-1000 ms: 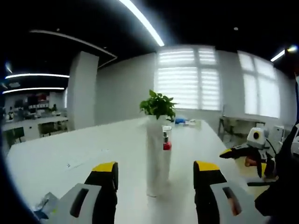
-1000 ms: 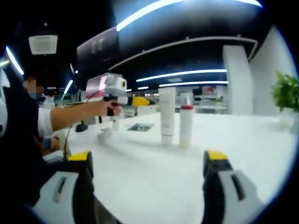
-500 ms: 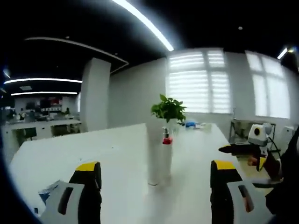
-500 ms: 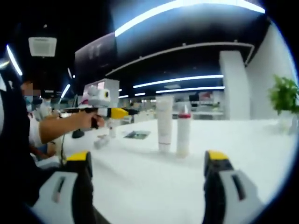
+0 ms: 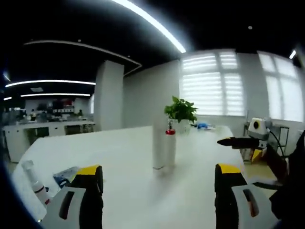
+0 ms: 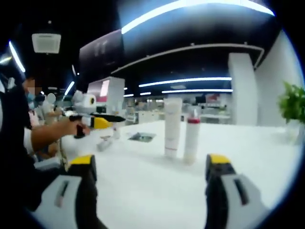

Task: Arrange the skincare products in the storage area until every visible bottle or jar stands upright without overlapping.

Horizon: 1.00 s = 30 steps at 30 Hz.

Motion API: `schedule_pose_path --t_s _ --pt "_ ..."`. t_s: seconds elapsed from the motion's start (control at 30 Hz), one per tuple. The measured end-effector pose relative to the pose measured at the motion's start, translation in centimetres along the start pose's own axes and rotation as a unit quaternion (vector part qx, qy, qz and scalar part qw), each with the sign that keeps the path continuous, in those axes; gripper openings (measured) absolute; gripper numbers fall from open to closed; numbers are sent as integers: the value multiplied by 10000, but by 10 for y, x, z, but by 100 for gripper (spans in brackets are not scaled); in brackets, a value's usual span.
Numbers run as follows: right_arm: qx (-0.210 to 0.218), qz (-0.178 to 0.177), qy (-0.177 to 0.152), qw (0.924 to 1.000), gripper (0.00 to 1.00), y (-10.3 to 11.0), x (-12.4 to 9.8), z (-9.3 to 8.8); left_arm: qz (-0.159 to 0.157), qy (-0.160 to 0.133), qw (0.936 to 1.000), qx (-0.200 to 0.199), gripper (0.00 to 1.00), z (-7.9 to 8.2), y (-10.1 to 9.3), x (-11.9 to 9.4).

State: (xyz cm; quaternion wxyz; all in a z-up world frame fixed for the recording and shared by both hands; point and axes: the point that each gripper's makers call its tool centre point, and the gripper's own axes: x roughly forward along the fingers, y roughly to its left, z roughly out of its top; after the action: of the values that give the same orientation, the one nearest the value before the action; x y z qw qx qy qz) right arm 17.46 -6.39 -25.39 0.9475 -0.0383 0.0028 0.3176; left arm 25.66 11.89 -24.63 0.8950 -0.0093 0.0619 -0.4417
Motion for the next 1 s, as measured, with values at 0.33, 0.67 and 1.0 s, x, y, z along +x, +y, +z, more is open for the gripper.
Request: schedule_pose_path --t_s 0.33,0.67,1.0 --pt "-32 90 4 10000 100 12 8 3 377 -54 9993 29 99 -21 -4 -42" --pt "-131 242 59 9996 100 29 19 5 732 56 9971 194 99 -37 4 -71" --pt "-250 408 197 9987 100 45 38 5 937 28 9956 58 99 -50 14 -98"
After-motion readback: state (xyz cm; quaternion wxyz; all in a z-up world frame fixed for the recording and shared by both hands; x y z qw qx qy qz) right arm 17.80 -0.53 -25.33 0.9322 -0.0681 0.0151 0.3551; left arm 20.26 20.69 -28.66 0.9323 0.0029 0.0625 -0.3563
